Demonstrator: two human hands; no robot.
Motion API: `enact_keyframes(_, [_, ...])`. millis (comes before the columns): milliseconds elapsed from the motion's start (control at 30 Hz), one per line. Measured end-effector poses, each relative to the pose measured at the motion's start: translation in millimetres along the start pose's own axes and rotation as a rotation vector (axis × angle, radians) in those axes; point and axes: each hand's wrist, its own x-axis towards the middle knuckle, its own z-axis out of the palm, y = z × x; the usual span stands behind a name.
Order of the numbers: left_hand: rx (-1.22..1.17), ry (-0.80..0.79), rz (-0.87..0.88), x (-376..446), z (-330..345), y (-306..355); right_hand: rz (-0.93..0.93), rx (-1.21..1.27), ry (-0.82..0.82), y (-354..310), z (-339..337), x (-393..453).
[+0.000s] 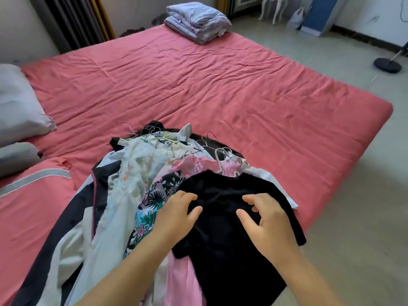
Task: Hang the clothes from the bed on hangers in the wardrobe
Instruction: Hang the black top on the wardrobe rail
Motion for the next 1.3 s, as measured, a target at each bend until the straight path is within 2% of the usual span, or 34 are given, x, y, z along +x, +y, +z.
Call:
enact_keyframes(133, [0.148, -0.095, -0.073, 84.8, 43.1, -6.7, 0.04, 0.027, -0.087, 50.9, 7.0, 55.0])
enact_keyframes(267, [0.303, -0.121, -0.151, 147.4, 82.9, -17.4, 0.076, 0.051, -0.137, 93.7, 13.9, 98.1])
enact_keyframes(467, [0.499, -0.111, -0.275, 178.1, 110.8, -24.6, 0.134, 0.08, -0.147, 134.7, 19.5, 127.7])
enact_keyframes(567, [0.556, -0.157, -0.295, 184.2, 108.6, -23.3, 0.154, 0.102, -0.148, 142.7, 19.9, 129.1])
enact_keyframes(633, [0.47, -0.129, -0.27, 180.5, 106.1, -16.9, 0.165, 0.108, -0.138, 144.5, 18.5, 127.0])
enact_keyframes(767, [0.211, 0.054, -0.158, 154.4, 88.3, 8.0, 0.175, 0.123, -0.078, 136.5, 10.1, 117.3])
enact_keyframes(1000, [0.096, 0.251, 0.122, 93.7, 35.4, 48.8, 0.149, 0.117, 0.073, 89.4, -17.1, 82.6])
enact_keyframes(1300, [-0.051, 0.466, 0.425, -30.5, -58.4, 57.4, 0.079, 0.022, 0.57, -6.5, -64.1, -39.3])
